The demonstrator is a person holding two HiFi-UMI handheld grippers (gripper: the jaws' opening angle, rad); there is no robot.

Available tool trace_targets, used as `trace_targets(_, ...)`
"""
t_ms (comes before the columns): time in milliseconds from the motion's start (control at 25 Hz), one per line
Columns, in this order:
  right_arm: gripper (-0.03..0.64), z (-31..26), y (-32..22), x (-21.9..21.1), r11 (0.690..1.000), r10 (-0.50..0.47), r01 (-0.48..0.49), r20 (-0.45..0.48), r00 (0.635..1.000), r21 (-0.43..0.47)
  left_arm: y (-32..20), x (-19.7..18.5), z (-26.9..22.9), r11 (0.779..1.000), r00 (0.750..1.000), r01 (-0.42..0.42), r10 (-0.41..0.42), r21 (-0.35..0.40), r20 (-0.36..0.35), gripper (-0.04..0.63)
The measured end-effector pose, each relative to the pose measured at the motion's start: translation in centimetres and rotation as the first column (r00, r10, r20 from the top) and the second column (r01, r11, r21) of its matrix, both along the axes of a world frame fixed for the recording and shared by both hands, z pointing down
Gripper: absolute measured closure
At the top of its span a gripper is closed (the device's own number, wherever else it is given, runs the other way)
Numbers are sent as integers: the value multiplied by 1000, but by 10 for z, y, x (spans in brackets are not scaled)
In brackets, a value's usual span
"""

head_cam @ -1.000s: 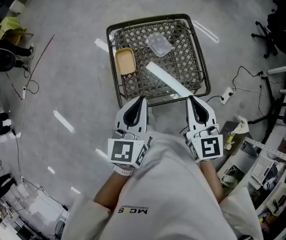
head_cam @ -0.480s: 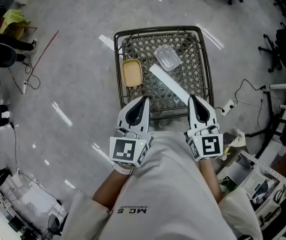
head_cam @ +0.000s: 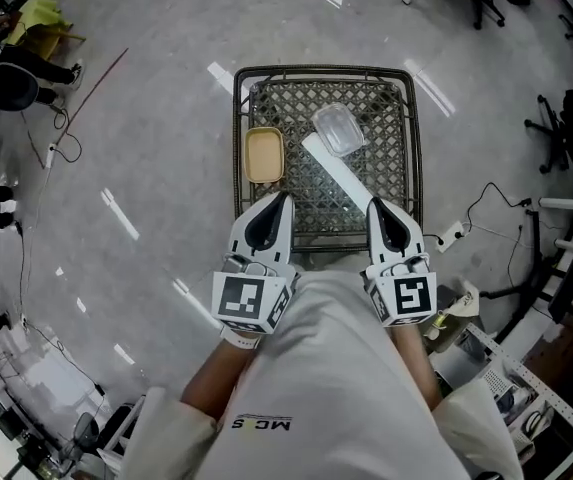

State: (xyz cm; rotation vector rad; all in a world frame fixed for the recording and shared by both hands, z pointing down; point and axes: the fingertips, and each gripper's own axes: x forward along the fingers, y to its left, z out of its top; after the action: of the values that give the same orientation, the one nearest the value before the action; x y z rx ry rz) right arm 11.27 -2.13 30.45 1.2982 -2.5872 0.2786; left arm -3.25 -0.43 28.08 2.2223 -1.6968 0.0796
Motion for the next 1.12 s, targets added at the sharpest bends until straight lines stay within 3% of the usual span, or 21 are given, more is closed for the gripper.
trace_targets(1120, 578, 114, -112, -38, 970, -209, 196, -82, 974, -147, -70, 4, 69, 984, 996, 87, -84, -153, 23, 571)
